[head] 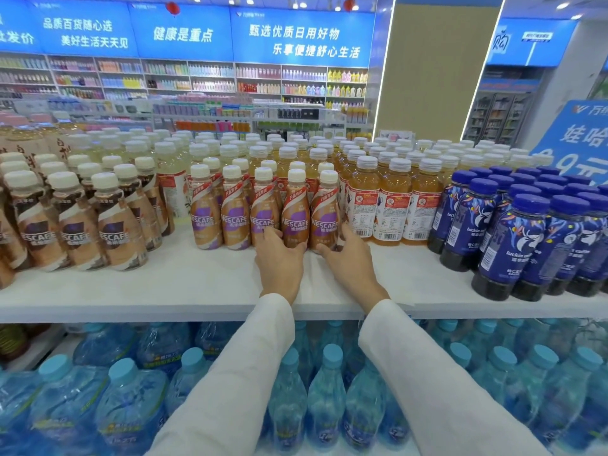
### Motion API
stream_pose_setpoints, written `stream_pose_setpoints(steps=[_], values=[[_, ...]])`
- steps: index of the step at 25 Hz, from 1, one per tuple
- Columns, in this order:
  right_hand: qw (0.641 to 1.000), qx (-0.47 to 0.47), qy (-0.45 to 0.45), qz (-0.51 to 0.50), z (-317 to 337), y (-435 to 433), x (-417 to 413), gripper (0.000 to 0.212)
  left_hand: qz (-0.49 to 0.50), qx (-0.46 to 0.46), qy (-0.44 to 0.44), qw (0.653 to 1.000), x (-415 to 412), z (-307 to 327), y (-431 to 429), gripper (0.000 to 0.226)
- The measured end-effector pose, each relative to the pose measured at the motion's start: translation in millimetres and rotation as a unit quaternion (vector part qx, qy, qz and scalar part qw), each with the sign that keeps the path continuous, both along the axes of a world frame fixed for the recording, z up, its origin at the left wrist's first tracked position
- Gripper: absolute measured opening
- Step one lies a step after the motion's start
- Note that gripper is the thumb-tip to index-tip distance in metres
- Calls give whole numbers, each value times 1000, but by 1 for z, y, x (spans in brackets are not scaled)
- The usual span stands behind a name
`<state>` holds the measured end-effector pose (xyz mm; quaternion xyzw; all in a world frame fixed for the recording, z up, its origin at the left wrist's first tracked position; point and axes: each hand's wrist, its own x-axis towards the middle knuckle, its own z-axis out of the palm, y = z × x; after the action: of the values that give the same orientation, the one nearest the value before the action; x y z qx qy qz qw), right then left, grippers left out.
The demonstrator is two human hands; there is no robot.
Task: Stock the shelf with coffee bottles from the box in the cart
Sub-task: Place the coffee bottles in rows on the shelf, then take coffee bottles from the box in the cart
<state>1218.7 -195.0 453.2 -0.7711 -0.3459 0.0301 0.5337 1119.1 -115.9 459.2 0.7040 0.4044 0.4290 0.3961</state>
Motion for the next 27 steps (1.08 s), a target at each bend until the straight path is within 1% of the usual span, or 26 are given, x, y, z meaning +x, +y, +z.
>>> stream_pose_setpoints(steps=[2, 5, 6, 8, 11, 13, 15, 17, 19, 21, 22, 24, 25, 27], values=[[1000, -4, 1, 7, 3, -12, -12, 53, -19, 11, -3, 1000, -14, 0, -4, 40], [1000, -10, -3, 10, -2, -37, -39, 48, -1, 46, 37, 998, -51, -9, -9, 45], [1000, -3, -6, 15, -5, -47, -51, 46, 4, 56, 38, 998, -68, -14, -11, 43], [999, 26, -4, 37, -14, -63, -81, 39, 10, 64, 6, 998, -111, -28, -18, 37], [989, 70, 53, 121, -34, -77, -138, 27, 60, 44, -62, 995, -188, -57, -41, 28], [978, 69, 108, 165, -54, -76, -177, 23, 94, 21, -68, 993, -243, -82, -56, 26], [966, 47, 147, 209, -83, -68, -217, 21, 142, -23, -57, 988, -301, -110, -70, 27], [951, 14, 180, 250, -115, -57, -262, 22, 211, -81, -58, 972, -360, -141, -84, 28], [941, -39, 193, 275, -147, -45, -307, 25, 279, -130, -51, 950, -413, -168, -99, 25], [921, -84, 231, 303, -179, -29, -357, 26, 345, -157, -44, 924, -470, -191, -113, 20], [904, -125, 241, 331, -190, -24, -381, 29, 370, -163, -35, 914, -496, -200, -119, 20], [872, -202, 214, 391, -207, -17, -429, 38, 415, -179, -32, 891, -550, -216, -129, 22], [870, -211, 200, 399, -217, -11, -457, 36, 435, -192, -34, 879, -580, -224, -134, 23], [869, -216, 194, 401, -228, -1, -503, 24, 463, -215, -30, 859, -628, -237, -140, 22]])
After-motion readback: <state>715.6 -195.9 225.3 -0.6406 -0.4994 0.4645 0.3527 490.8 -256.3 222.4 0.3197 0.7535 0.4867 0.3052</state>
